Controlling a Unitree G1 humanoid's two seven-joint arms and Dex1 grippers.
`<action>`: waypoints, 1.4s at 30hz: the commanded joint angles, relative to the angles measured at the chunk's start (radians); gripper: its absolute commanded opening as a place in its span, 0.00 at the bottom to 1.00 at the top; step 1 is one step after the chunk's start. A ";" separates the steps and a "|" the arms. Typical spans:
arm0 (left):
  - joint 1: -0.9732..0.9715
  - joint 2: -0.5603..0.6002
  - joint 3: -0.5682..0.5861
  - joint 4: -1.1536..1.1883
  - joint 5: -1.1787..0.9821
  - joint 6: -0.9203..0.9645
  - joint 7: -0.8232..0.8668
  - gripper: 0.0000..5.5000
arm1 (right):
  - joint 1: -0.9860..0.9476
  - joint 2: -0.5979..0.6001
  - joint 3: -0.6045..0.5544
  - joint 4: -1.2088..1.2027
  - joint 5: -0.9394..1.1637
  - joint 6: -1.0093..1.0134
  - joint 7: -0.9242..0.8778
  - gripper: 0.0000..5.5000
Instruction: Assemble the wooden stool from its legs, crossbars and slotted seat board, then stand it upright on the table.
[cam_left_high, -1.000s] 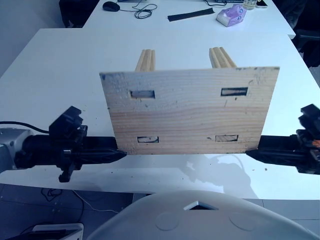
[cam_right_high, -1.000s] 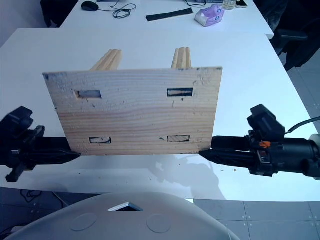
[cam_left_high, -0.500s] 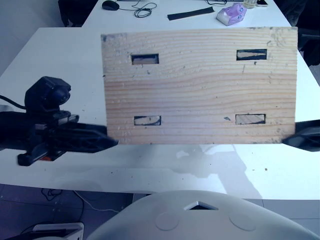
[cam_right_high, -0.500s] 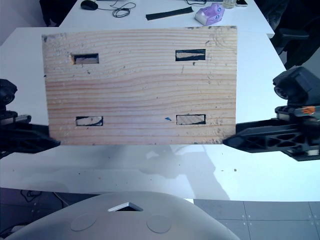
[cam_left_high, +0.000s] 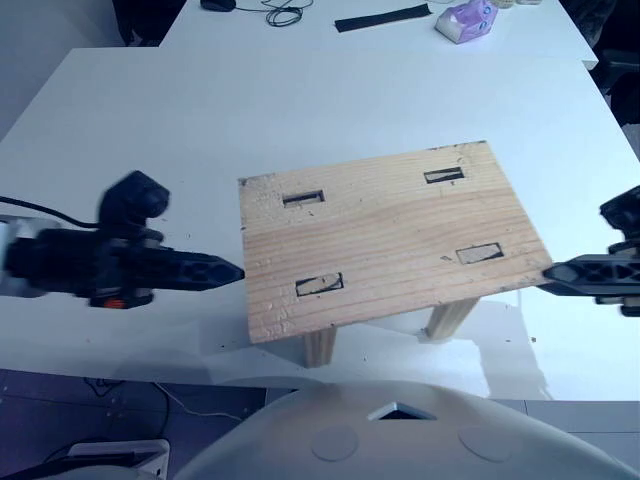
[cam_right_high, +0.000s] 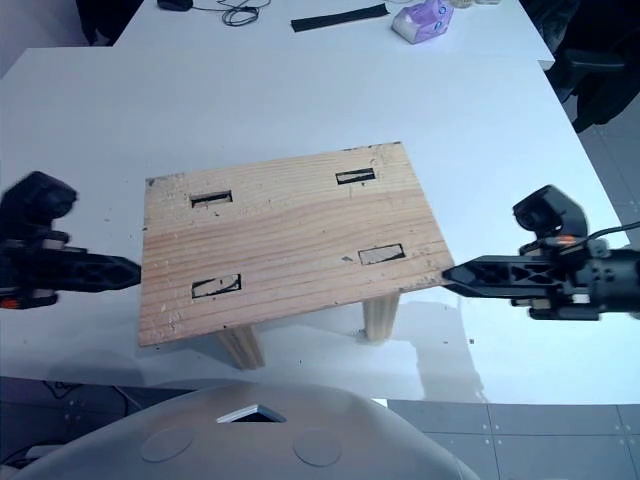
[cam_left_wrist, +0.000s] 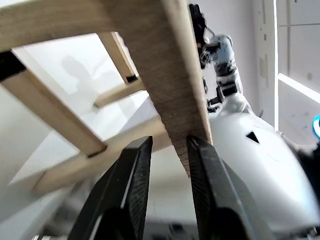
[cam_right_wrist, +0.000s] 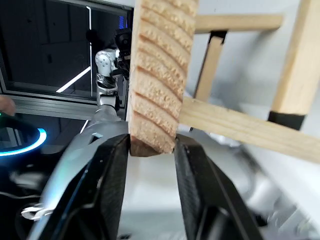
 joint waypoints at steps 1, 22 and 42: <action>-0.168 -0.139 -0.079 0.025 0.012 0.027 0.206 0.23 | -0.047 0.192 0.024 -0.167 0.004 -0.113 -0.312 0.28; -0.072 -0.308 0.333 0.334 0.493 -0.066 0.023 0.23 | -0.155 0.289 -0.320 0.052 0.004 0.041 -0.423 0.54; 0.064 -1.040 0.054 0.246 1.653 -1.107 0.644 0.23 | -0.141 1.123 0.162 0.083 -1.554 -1.107 -0.987 0.54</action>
